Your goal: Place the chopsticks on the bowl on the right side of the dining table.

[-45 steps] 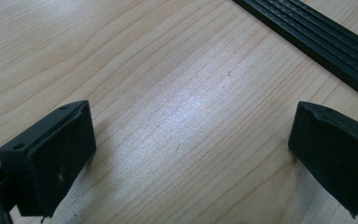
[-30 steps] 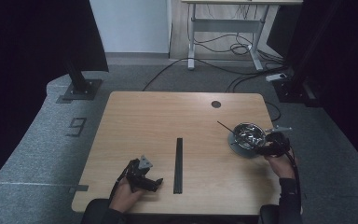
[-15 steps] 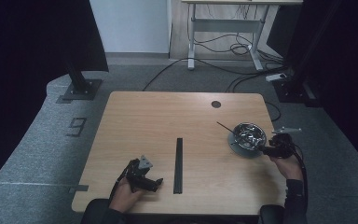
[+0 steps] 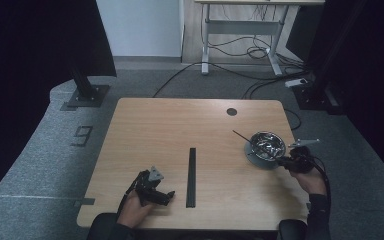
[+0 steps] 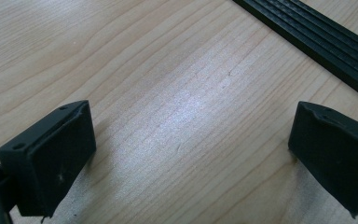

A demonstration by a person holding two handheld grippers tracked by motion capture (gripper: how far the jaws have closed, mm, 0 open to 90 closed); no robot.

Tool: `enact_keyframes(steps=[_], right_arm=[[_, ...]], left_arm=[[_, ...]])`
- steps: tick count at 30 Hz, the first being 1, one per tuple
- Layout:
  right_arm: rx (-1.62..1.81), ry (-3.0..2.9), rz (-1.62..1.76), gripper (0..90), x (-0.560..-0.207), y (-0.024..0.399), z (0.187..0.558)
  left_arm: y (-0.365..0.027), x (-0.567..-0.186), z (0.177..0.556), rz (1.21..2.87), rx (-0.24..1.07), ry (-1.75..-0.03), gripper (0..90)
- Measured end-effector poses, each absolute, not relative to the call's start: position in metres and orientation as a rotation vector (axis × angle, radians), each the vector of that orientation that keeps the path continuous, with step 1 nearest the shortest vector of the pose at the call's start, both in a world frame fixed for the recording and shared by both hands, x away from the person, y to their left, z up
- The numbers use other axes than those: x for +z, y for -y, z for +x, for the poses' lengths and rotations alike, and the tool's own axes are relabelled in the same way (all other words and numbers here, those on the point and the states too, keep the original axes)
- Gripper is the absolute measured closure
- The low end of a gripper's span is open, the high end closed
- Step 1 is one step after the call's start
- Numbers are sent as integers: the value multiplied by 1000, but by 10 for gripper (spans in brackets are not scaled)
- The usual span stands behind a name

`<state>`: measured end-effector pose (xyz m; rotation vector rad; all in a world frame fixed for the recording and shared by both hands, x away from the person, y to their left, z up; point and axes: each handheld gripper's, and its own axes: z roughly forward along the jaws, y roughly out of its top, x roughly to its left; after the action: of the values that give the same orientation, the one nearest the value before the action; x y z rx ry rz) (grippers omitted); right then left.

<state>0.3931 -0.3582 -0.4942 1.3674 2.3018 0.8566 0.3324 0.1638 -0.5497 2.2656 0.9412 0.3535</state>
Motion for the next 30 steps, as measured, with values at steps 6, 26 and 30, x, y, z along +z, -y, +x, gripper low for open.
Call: enact_keyframes(steps=[6,26,30], right_arm=[[871,-2328,1358,837,-494,360,391],[885,-2360,1361,830,-492,376,381],[895,-2342,1363,753,-491,377,381]], left_arm=[[-164,-550,332,2266,353,-941,3],[-164,-550,332,2266,353,-941,3],[-164,-550,332,2266,353,-941,3]])
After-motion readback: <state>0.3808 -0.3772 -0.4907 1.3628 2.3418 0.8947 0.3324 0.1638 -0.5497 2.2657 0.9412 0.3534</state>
